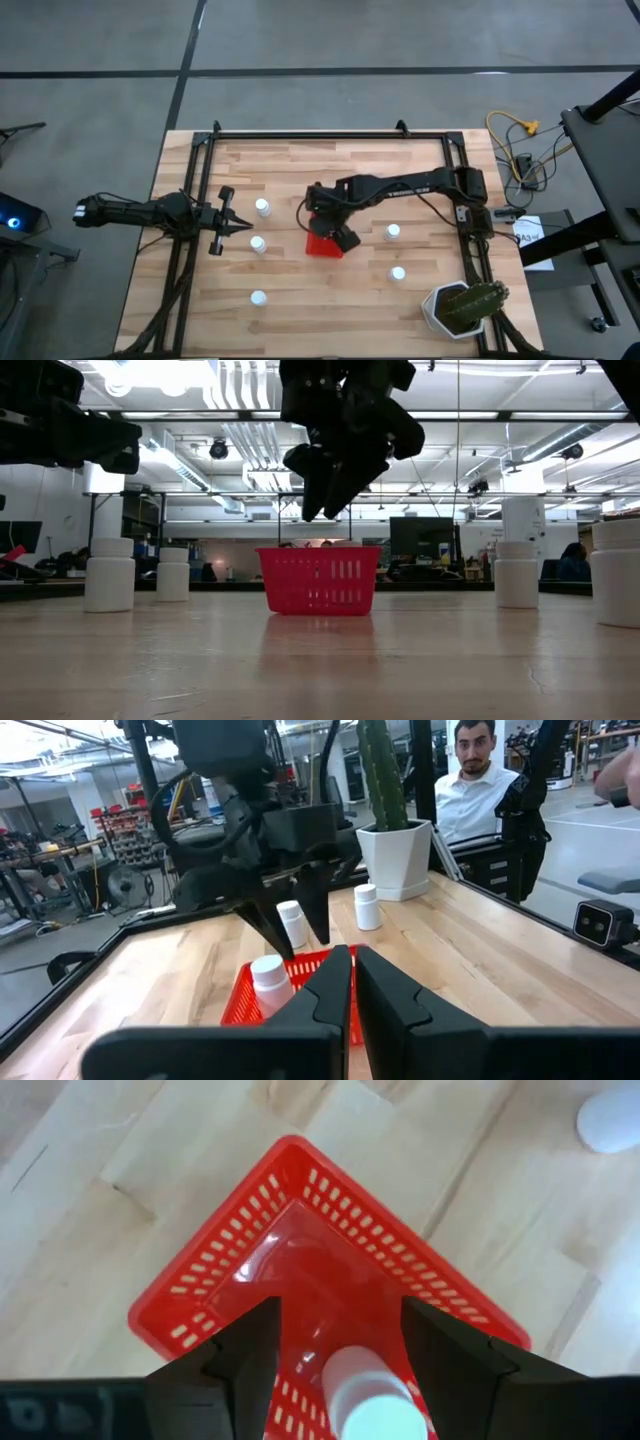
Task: Pick and place pill bottles into a basket
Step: Put the white medicine bottle into the red bin
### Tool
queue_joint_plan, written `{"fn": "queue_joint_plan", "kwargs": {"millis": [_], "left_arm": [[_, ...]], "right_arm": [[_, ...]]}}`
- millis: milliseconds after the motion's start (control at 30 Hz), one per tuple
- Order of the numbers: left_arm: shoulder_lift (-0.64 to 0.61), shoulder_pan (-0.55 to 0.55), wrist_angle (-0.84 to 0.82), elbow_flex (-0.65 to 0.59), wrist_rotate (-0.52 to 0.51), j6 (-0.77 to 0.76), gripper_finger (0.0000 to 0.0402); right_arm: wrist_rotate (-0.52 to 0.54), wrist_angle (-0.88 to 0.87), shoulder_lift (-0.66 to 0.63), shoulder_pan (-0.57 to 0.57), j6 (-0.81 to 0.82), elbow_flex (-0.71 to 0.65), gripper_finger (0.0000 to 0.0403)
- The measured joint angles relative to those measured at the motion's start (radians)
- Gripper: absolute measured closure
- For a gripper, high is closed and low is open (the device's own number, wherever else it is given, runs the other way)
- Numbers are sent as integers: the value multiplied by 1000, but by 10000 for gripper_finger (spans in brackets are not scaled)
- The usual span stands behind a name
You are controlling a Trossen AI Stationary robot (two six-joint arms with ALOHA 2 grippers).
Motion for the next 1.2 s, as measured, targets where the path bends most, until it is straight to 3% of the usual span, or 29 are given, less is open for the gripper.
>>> {"fn": "queue_joint_plan", "kwargs": {"millis": [300, 1200], "left_arm": [[6, 0, -1, 0, 0, 0, 400], [6, 0, 0, 0, 0, 0, 400]], "right_arm": [[74, -22, 2, 1, 24, 1, 209], [160, -69, 4, 0, 15, -13, 211]]}}
